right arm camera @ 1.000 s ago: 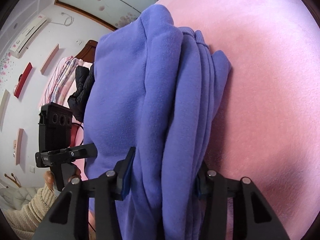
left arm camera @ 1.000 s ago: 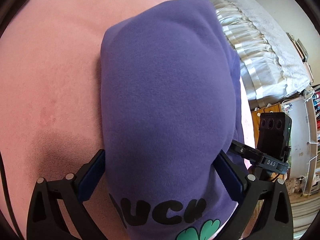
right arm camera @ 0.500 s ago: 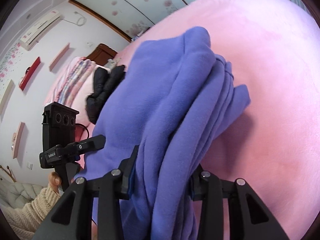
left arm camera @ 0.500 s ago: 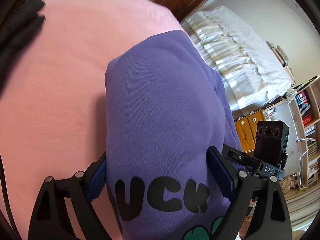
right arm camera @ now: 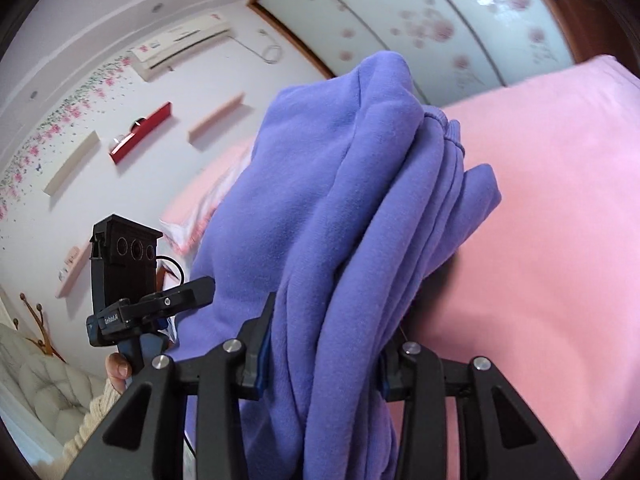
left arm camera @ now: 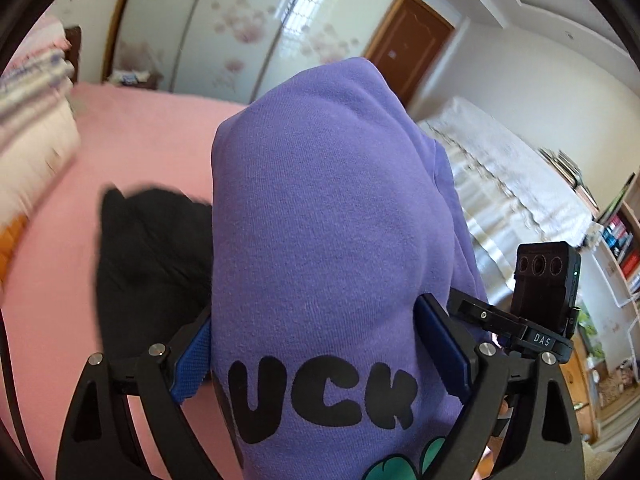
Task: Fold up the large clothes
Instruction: 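Carry the hoodie with both tools and set it on the black jacket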
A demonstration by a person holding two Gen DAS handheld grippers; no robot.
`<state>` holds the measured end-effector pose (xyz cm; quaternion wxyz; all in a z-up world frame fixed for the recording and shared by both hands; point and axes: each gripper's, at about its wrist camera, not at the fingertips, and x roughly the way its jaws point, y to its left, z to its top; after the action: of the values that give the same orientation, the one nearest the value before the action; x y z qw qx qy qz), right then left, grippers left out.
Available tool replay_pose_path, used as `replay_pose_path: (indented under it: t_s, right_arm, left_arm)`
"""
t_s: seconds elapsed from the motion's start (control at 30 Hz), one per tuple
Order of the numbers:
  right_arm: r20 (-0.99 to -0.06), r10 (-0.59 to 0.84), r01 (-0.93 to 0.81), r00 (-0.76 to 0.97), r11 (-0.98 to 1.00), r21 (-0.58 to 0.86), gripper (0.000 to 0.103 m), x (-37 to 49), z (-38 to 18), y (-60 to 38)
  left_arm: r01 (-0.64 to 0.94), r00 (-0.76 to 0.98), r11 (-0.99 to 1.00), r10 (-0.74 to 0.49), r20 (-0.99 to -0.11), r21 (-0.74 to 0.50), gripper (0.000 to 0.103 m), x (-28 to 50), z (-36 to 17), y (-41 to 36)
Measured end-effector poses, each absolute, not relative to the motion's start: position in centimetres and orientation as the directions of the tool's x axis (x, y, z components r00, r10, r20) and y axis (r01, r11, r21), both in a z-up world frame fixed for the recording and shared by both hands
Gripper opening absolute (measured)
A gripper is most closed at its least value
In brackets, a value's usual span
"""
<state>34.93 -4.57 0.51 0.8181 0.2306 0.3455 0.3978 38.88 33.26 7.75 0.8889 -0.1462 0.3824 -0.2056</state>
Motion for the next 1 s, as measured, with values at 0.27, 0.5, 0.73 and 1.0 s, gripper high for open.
replay_pose_path:
  t_s: [0.27, 0.5, 0.73, 1.0]
  right_arm:
    - [-0.345, 0.817, -0.494, 0.461, 0.560, 0.665, 0.038, 47.1, -1.5, 9.7]
    - [-0.494, 0.776, -0.342, 0.392, 0.621, 0.705, 0.039, 51.8, -13.8, 14.5]
    - [-0.534, 0.764, -0.235, 0.364, 0.629, 0.741, 0.046, 50.7, -21.0, 14.3]
    - [-0.611, 0.713, -0.291, 0.344, 0.700, 0.653, 0.046, 51.9, -19.5, 17.3]
  left_arm:
    - [0.190, 0.646, 0.887, -0.435, -0.627, -0.420, 0.092, 49.4, 2.7, 44.7]
    - [0.041, 0.536, 0.892, -0.400, -0.744, -0.451, 0.103, 53.4, -12.9, 47.1]
    - [0.096, 0.526, 0.867, -0.461, -0.714, -0.489, 0.103, 52.3, -15.4, 46.6]
    - [0.013, 0.545, 0.878, -0.408, -0.733, -0.479, 0.103, 50.8, -15.6, 46.8]
